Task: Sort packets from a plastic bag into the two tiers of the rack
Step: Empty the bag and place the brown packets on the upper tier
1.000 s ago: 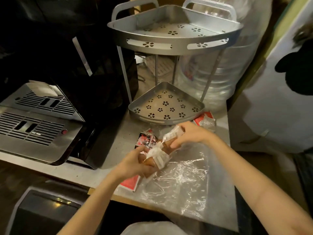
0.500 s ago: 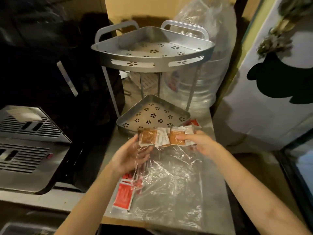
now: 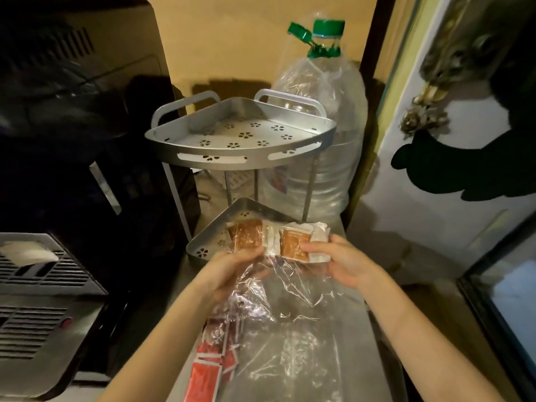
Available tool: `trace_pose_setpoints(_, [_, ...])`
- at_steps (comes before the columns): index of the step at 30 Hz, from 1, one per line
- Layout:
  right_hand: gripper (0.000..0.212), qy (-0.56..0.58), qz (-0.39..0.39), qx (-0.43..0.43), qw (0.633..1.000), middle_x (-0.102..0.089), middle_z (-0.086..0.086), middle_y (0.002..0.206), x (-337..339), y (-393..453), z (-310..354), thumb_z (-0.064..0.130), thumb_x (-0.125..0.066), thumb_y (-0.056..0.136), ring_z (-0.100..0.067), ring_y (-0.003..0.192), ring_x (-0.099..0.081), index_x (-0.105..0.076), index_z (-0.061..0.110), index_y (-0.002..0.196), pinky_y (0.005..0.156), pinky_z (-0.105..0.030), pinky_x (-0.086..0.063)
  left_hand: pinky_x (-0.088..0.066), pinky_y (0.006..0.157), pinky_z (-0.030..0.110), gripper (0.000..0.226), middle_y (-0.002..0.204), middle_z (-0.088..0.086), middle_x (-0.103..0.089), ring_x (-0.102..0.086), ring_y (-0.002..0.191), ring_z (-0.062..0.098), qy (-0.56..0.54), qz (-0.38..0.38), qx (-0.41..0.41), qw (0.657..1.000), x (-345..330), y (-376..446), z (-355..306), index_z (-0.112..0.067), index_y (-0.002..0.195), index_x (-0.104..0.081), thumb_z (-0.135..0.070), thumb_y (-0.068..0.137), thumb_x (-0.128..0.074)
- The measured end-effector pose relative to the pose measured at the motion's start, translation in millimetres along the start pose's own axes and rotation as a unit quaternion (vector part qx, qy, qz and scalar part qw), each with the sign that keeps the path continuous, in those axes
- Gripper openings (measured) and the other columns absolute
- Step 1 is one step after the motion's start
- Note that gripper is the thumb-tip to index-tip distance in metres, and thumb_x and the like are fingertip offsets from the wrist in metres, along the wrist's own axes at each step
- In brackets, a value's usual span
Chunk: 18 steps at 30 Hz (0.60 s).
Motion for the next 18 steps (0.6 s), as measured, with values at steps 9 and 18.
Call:
trace_pose_setpoints(9, [0.070, -0.048, 0.076, 0.162, 0.983, -0.073, -0.009, 0.097, -37.8, -44.6, 131.8, 0.001, -0.078, 0.062, -0.020, 0.085, -0.071, -0.048, 0.001, 0.125, 0.063, -0.032, -0.060, -0.054, 0.067, 0.024, 0.017, 0.079, 0.002, -0.074, -0.070, 0.075, 0.014, 0.099, 0.102, -0.203, 0.969, -44.5, -54.3, -131.6, -0.009, 0.083, -0.068, -0.015, 0.068, -0.065])
trace_pose_setpoints(18, [0.038, -0.080, 0.033, 0.308, 0.947, -0.070, -0.006, 0.092, -87.8, -82.7, 258.2, -0.003, -0.067, 0.071, -0.015, 0.075, -0.071, -0.057, 0.007, 0.107, 0.064, -0.038, -0.060, -0.056, 0.060, 0.022, 0.014, 0.078, 0.006, -0.072, -0.068, 0.070, 0.016, 0.144, 0.085, -0.362, 0.917, -66.3, -68.5, -265.3, -0.002, 0.089, -0.066, -0.008, 0.077, -0.064])
Point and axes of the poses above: each hand's wrist, its own y-axis towards the middle knuckle, its own x-axis out of the back of the hand, z = x × y, the point moved 5 cm from there along y, towards the middle knuckle
